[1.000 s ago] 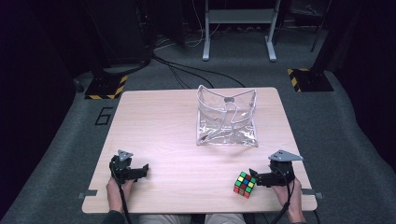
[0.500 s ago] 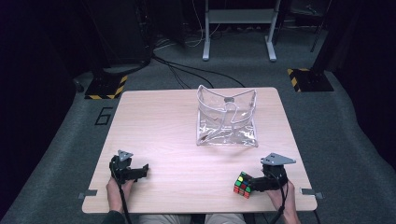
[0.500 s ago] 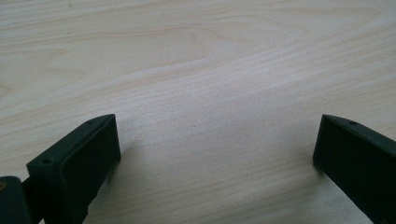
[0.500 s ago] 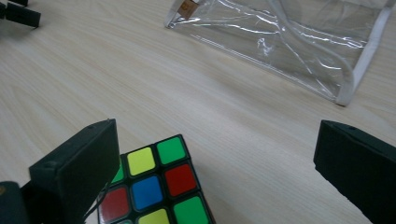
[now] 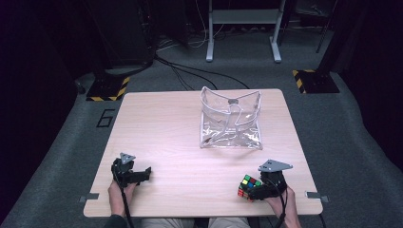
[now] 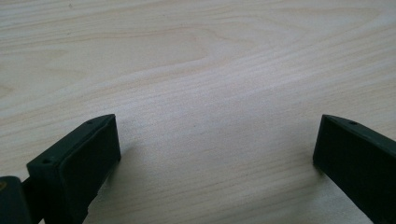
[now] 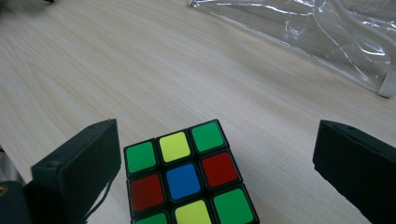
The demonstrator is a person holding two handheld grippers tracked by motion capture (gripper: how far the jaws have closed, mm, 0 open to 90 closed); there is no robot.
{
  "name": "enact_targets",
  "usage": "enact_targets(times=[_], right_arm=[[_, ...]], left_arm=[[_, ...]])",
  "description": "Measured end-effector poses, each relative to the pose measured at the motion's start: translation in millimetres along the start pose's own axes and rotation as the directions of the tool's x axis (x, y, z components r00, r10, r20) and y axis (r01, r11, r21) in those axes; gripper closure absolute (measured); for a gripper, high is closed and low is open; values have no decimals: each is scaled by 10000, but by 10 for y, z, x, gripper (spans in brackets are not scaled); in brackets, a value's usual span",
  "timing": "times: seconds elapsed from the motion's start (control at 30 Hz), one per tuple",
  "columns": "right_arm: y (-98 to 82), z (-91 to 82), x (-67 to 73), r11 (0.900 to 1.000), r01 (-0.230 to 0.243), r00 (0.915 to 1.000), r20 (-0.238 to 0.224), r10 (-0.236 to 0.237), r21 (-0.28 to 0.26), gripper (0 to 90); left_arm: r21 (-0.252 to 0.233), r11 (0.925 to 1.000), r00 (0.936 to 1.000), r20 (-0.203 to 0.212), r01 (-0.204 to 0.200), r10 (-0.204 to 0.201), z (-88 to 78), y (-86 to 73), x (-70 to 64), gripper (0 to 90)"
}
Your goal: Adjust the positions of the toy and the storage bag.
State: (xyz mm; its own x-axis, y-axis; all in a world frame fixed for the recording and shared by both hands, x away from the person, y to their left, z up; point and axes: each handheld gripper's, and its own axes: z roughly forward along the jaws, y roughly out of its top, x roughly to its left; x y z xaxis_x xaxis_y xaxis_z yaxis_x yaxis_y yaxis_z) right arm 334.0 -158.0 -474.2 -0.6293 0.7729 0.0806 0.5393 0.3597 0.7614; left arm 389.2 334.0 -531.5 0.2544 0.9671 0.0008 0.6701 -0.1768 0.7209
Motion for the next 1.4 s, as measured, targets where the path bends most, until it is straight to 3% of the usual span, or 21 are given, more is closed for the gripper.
enact_targets(times=[0.53,1.0,1.4], right_arm=[[-123,70,55,9978,146,9999,-85,-141,642,38],[-209,163,56,9903,128,9999,49,-136,1385,66],[-263,139,44,9904,55,9999,79,-67,1379,277]], left_arm=[[-8,10000,10000,-15,-34,34,-3,-2,-2,4],[-1,10000,10000,-14,-26,26,-3,-2,-1,5],[-4,10000,10000,-15,-24,24,-3,-3,-1,5]])
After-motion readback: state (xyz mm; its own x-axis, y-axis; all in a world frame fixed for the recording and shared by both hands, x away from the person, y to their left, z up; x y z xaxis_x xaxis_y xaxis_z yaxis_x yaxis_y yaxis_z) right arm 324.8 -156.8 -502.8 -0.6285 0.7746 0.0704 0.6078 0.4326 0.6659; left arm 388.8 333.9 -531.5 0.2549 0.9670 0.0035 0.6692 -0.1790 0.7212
